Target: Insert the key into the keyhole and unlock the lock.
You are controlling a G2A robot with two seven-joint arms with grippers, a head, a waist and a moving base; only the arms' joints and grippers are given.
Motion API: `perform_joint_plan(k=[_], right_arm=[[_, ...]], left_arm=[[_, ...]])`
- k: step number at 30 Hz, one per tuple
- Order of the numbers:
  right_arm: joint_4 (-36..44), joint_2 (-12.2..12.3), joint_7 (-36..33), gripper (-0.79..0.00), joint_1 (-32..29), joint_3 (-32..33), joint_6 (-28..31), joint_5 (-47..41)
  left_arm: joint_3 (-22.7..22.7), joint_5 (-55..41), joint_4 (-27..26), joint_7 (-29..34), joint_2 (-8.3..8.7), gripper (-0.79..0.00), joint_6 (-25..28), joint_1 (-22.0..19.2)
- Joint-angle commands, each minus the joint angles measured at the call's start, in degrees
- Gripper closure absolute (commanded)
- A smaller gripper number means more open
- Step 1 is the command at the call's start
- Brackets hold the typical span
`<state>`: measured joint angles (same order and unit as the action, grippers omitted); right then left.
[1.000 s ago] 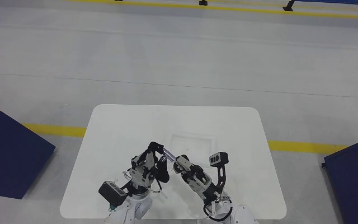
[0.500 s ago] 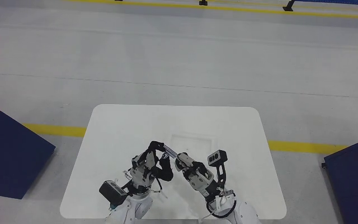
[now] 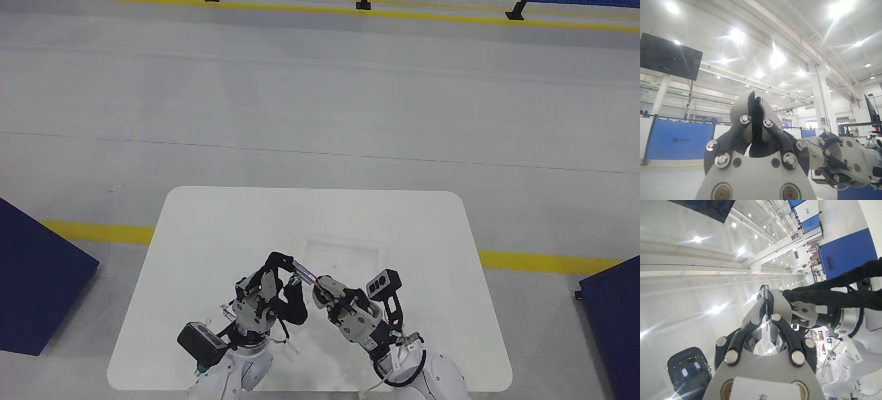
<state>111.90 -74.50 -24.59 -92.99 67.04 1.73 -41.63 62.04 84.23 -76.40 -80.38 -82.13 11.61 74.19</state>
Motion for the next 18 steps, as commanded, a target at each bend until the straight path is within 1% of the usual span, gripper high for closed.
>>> perform_joint_plan(k=[1,8,18], right_arm=[[0.1,0.0,0.1,0.0,0.0,0.1,-0.6,-0.9],[0.3,0.0,0.0,0.0,0.1,0.4,-2.8,-4.1],[1.3,0.2,0.4,0.0,0.0,1.6,-10.8,-12.2]], left_arm=[[0.0,0.0,0.1,-0.1,0.0,0.0,0.0,-0.1],[0.0,0.0,0.3,-0.1,0.01,0.0,-0.2,-0.2],[0.0,0.5,0.4,-0.3,0.09,0.0,-0.5,-0.2]])
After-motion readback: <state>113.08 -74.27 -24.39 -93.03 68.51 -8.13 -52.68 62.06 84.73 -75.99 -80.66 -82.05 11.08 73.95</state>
